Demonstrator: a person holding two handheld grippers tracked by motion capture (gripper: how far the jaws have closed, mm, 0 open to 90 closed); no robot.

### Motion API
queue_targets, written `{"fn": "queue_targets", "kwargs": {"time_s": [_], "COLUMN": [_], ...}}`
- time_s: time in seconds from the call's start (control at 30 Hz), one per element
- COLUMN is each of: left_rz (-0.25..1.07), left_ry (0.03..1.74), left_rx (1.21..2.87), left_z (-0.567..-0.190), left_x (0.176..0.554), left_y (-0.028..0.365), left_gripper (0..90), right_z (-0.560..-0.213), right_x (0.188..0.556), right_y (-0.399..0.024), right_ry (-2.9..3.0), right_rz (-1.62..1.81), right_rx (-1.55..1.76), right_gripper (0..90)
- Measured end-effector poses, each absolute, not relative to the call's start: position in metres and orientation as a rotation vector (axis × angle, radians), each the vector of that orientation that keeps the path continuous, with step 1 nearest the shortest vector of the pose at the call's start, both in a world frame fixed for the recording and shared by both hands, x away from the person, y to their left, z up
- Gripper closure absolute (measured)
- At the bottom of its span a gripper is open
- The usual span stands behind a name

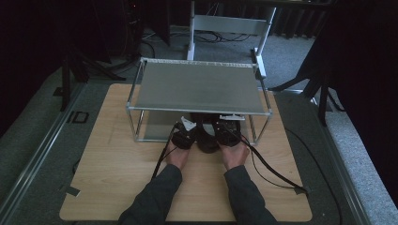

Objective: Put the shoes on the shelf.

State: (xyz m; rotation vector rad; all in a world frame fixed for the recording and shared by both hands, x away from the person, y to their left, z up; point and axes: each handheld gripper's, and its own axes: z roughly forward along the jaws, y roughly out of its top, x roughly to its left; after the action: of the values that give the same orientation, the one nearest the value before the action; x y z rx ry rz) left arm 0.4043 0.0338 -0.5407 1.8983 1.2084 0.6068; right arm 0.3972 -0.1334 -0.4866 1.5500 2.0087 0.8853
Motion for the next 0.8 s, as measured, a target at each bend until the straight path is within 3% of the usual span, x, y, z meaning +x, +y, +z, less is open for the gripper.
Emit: {"fn": "queue_targets", "kwargs": {"time_s": [0.8], "left_rz": [0.69], "left_ry": [1.233], "left_rx": [1.809], "left_z": [-0.542], "left_x": [0.416], "left_y": [0.029], "left_gripper": [90.0], "right_z": [-0.493], "right_x": [0.401], "right_y": [-0.128], "right_ry": [1.888], "right_rz": [0.953], "right_rx": [1.542], "right_gripper": [80.1]}}
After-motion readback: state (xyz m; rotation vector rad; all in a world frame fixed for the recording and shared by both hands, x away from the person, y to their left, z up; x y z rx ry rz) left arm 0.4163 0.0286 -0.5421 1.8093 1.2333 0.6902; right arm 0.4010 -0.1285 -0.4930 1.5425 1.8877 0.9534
